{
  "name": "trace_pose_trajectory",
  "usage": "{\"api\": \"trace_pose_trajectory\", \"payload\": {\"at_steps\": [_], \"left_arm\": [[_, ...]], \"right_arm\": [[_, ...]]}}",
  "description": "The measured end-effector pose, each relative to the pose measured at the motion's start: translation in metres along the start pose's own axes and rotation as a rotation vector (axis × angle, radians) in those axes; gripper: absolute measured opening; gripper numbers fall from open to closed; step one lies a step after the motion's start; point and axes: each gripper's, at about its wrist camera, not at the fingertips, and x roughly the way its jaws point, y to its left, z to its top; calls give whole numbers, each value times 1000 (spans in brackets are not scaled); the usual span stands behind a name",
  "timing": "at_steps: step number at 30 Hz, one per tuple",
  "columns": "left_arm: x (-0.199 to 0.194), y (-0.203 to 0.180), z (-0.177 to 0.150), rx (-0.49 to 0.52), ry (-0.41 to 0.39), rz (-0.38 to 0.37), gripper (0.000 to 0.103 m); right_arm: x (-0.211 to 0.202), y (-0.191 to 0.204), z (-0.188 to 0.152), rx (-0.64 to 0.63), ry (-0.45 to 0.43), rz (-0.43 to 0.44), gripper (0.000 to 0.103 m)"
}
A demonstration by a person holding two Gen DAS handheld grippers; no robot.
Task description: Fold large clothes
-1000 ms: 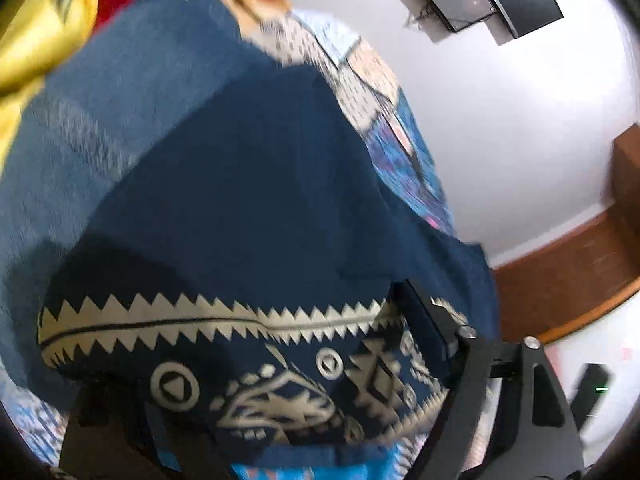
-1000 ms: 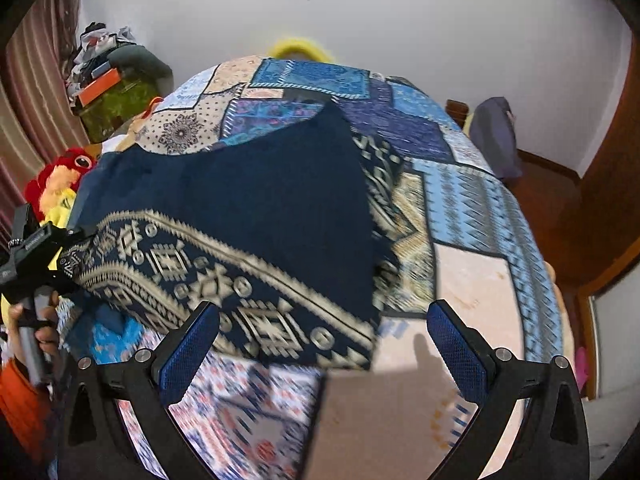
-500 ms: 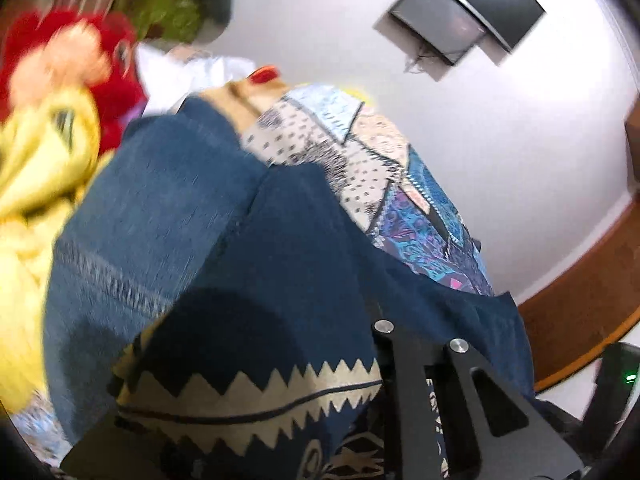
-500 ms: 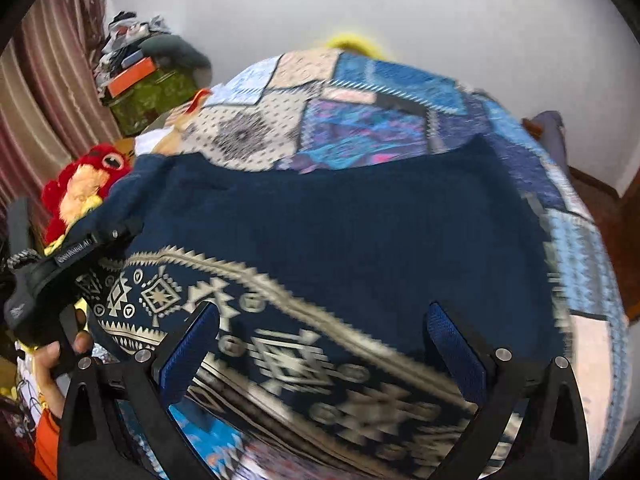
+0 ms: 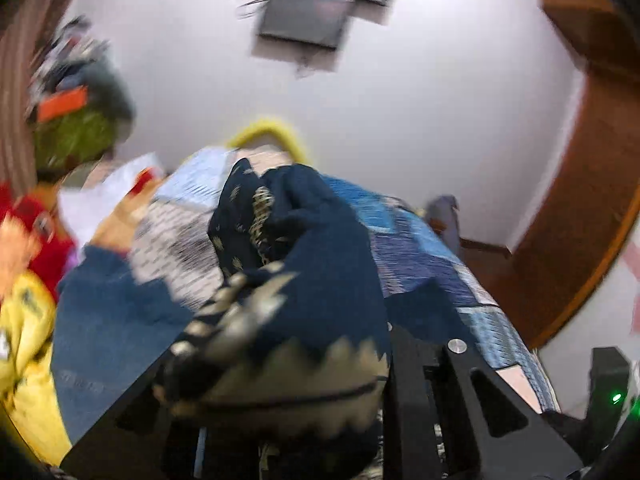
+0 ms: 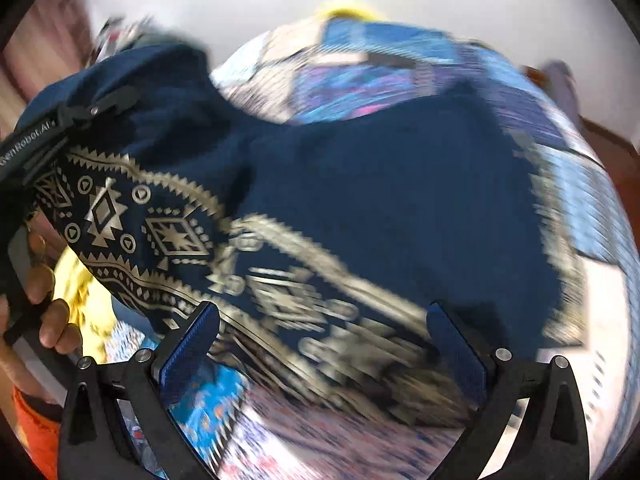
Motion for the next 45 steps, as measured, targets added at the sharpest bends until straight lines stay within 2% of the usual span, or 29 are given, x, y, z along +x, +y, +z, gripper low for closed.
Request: {"api": "trace_pose_trajectory", "payload": {"at_steps": [3, 6, 9, 10, 14, 18, 21, 23, 25, 27, 30, 35, 39, 42, 45], "left_arm": [[8, -61, 0, 96, 15, -63, 18], [19, -108, -12, 167, 63, -134, 18], [38, -149, -39, 266, 157, -192, 18], [49, -162, -55, 304, 223, -208, 18], [68, -178, -99, 404, 363, -200, 18], [53, -180, -120, 497, 383, -229, 22], [37, -188, -130, 595, 407, -205, 36], [24, -196, -137, 613, 427, -233, 66], [10, -192, -137, 603, 439, -285, 76], [-4, -187, -133, 580, 437, -316, 77], [-24, -169, -124, 537, 417, -313, 78], [-44, -120, -93, 468, 333, -222, 83], [-29, -84, -74, 417, 304, -152, 90], [-4, -61, -74, 368, 353, -116, 90], [20, -41, -82, 343, 425, -100, 90]], "right_arm": [[-43, -52, -12, 104, -65, -40, 103], [-71, -91, -20, 172, -90, -88, 103], [-97, -125, -30, 209, -114, -159, 103], [-107, -136, -36, 226, -122, -173, 103], [-131, -161, -52, 260, -133, -191, 103], [-144, -165, -66, 230, -134, -221, 103], [-149, -163, -72, 181, -127, -242, 103], [-153, -157, -75, 146, -130, -258, 103], [-155, -150, -76, 111, -134, -271, 103], [-158, -144, -76, 85, -148, -266, 103], [-163, -132, -72, 55, -175, -247, 103], [-161, -108, -53, 19, -217, -202, 103], [-142, -84, -34, 3, -214, -120, 103], [-109, -70, -25, 4, -162, -52, 103], [-68, -68, -24, 35, -66, -13, 103]]}}
